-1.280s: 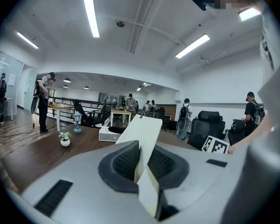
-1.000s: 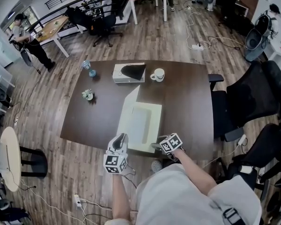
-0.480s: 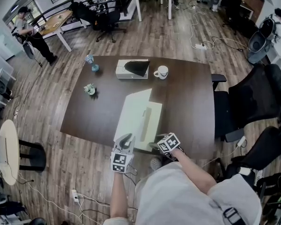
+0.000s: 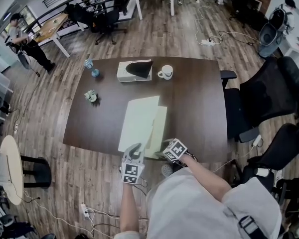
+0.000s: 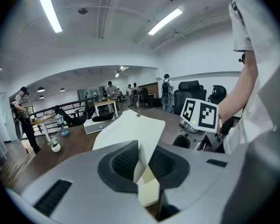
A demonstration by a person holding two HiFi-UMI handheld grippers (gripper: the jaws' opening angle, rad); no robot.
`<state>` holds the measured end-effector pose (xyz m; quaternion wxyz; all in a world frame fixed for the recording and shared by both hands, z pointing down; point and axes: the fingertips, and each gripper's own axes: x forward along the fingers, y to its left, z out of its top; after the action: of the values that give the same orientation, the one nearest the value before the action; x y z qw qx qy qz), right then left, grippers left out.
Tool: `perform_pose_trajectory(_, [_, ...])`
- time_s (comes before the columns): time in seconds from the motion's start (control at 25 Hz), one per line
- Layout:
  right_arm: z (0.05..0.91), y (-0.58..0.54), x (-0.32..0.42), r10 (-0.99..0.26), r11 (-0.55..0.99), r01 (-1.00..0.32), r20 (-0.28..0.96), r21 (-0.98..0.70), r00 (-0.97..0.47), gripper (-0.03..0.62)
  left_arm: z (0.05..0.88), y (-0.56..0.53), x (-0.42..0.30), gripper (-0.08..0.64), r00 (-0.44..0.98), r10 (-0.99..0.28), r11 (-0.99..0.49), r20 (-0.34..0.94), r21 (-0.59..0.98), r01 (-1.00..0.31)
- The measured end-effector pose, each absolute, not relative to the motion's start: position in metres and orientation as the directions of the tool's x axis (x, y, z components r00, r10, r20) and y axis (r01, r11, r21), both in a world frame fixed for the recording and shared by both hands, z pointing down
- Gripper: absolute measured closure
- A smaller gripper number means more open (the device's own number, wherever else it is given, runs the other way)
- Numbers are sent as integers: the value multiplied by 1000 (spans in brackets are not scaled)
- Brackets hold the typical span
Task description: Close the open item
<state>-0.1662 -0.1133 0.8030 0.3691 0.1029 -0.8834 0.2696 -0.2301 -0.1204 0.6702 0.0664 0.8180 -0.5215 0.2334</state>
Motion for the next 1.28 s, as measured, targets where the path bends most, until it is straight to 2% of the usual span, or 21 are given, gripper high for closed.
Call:
perform_pose_trajectory(0.84, [801, -92, -174, 45, 866, -325, 704, -381, -708, 252, 745, -99, -203, 512, 338, -659, -646, 672, -275, -713])
perform_pose_trajectory(1.28, [803, -92, -173, 41, 868, -323, 704, -377, -709, 256, 768, -91, -198, 505, 333, -596, -707, 731, -281, -649])
